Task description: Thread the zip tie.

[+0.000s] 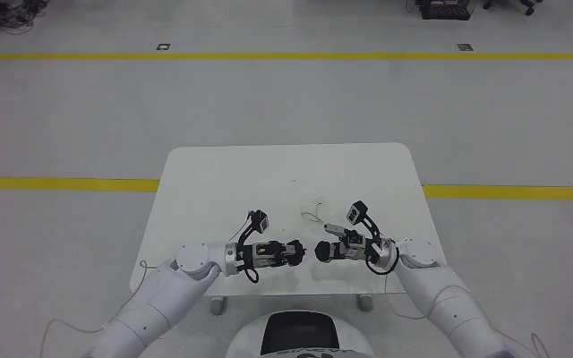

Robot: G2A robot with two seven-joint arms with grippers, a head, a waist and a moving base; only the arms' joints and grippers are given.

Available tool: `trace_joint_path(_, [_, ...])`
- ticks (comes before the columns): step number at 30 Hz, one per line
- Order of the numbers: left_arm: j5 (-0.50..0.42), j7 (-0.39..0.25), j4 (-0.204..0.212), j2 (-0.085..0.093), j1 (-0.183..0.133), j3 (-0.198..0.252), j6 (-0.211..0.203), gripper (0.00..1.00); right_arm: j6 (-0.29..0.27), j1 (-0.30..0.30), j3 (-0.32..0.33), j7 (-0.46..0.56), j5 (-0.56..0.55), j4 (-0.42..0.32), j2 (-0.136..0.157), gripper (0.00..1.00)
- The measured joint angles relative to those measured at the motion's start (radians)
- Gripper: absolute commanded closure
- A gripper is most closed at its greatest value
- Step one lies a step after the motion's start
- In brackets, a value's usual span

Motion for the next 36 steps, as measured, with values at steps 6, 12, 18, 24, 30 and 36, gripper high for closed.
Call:
trace_joint_path(6, [0.037, 0.038, -0.004, 0.0, -0.008, -0.008, -0.002, 1.0, 0.0, 0.0, 0.0, 0.0, 0.0, 0.0, 0.0, 0.0])
trace_joint_path(12, [0.187, 0.155, -0.102, -0.006, 0.029, -0.124, -0.002, 1.0, 0.0, 0.0, 0.0, 0.0, 0.0, 0.0, 0.0, 0.0])
trace_joint_path(18, [0.368, 0.148, -0.16, -0.02, 0.085, -0.218, -0.002, 1.0, 0.0, 0.0, 0.0, 0.0, 0.0, 0.0, 0.0, 0.0])
trace_joint_path(24, [0.382, 0.084, -0.159, -0.039, 0.099, -0.278, -0.002, 1.0, 0.0, 0.0, 0.0, 0.0, 0.0, 0.0, 0.0, 0.0])
trace_joint_path(30, [0.352, -0.01, -0.175, -0.062, 0.117, -0.369, -0.002, 1.0, 0.0, 0.0, 0.0, 0.0, 0.0, 0.0, 0.0, 0.0])
trace_joint_path(36, [0.337, -0.056, -0.176, -0.079, 0.132, -0.43, -0.002, 1.0, 0.0, 0.0, 0.0, -0.001, 0.0, 0.0, 0.0, 0.0])
